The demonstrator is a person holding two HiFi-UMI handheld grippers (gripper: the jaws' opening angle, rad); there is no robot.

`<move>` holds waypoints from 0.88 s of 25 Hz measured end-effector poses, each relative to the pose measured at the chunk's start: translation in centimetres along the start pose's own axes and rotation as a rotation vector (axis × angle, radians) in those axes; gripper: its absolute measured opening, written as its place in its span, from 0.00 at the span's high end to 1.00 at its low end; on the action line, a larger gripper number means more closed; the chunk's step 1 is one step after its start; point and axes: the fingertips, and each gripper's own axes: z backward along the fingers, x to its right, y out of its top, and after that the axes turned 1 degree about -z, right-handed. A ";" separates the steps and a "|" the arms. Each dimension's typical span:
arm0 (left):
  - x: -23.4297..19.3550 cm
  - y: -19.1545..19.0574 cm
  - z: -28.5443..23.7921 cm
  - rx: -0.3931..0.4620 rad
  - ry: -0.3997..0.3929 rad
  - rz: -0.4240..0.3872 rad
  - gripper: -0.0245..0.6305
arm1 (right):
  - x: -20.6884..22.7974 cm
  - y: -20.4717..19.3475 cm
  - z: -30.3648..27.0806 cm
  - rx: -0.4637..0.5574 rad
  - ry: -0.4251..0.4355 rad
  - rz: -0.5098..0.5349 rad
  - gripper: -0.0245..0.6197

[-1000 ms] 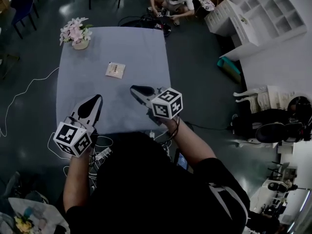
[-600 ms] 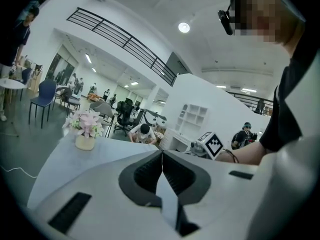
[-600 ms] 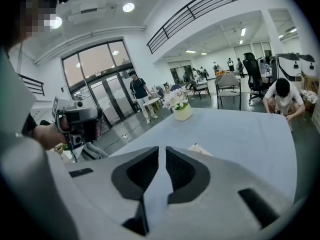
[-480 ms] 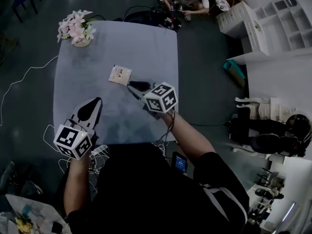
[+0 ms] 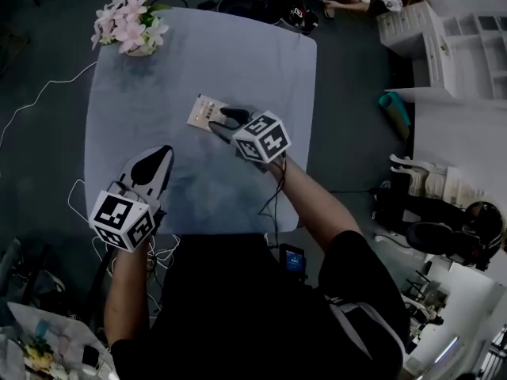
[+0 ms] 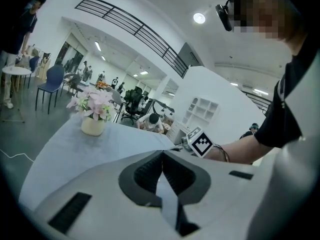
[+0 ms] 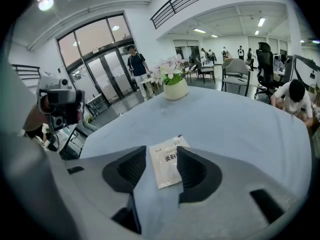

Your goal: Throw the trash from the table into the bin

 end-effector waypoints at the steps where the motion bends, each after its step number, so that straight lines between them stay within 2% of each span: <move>1: -0.3 -0.2 -0.4 -0.003 0.000 0.004 0.94 | 0.4 0.0 -0.6 -0.014 -0.002 0.012 0.70; 7: -1.4 -1.8 -2.1 -0.029 -0.003 0.045 0.94 | 2.5 -0.9 -3.3 -0.101 -0.023 0.085 0.64; 13: -2.3 -2.6 -2.4 -0.042 0.004 0.068 0.94 | 2.4 -2.4 -5.4 -0.190 -0.039 0.191 0.55; 18: -2.8 -2.8 -1.8 -0.040 0.032 0.092 0.94 | 1.3 -2.6 -5.6 -0.181 -0.093 0.324 0.55; 20: -2.8 -2.7 -1.3 -0.034 0.047 0.103 0.94 | 1.0 -2.5 -5.5 -0.172 -0.103 0.331 0.61; 22: -2.6 -2.6 -0.6 -0.026 0.059 0.109 0.94 | 1.0 -2.5 -5.4 -0.167 -0.132 0.339 0.84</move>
